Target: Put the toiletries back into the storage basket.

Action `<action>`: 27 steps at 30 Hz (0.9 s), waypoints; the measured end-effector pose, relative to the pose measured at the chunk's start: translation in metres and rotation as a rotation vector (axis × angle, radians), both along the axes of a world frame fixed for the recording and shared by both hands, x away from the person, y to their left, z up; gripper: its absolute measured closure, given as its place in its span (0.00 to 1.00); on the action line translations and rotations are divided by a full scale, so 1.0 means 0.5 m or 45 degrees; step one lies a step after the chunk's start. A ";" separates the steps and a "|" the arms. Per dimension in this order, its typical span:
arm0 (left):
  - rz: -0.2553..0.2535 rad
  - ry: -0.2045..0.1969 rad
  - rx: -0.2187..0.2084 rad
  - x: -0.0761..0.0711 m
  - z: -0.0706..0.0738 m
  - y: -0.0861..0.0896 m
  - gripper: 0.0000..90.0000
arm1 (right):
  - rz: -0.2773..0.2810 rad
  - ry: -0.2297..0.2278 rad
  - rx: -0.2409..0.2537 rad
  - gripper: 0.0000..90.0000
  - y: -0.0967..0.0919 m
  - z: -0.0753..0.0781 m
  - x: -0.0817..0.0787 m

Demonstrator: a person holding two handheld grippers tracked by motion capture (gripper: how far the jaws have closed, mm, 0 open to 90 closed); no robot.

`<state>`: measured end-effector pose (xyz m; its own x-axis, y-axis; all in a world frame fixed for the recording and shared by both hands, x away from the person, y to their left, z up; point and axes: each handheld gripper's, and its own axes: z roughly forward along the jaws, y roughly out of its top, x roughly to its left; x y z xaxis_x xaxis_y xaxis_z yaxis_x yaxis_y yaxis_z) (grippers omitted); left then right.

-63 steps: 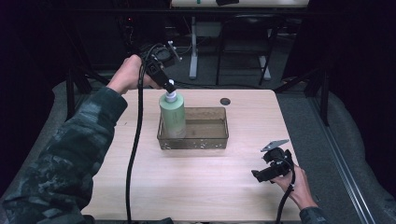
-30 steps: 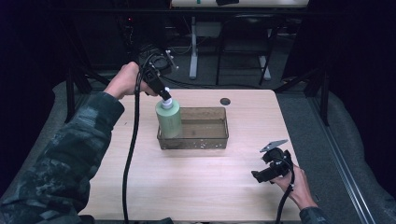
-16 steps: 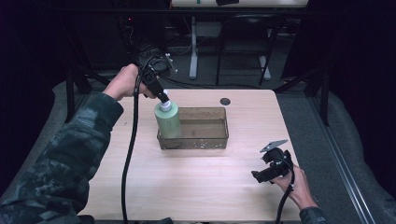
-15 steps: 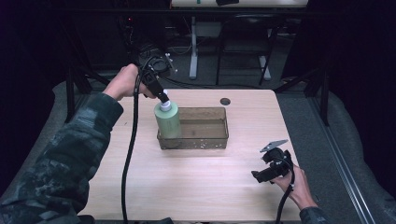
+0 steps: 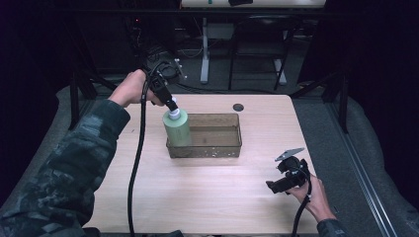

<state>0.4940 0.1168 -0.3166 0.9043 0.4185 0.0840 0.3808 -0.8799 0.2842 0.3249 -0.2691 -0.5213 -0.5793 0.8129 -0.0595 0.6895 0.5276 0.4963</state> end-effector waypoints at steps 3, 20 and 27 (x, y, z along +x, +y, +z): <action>0.020 -0.007 -0.044 0.002 -0.003 0.004 0.69 | 0.000 -0.004 -0.004 0.01 0.000 0.001 -0.001; 0.113 -0.042 -0.251 -0.013 0.005 0.039 0.18 | -0.002 -0.004 0.001 0.01 0.000 0.001 -0.001; 0.160 -0.112 -0.306 -0.043 0.001 0.062 0.07 | -0.002 -0.004 0.000 0.01 0.001 0.001 -0.001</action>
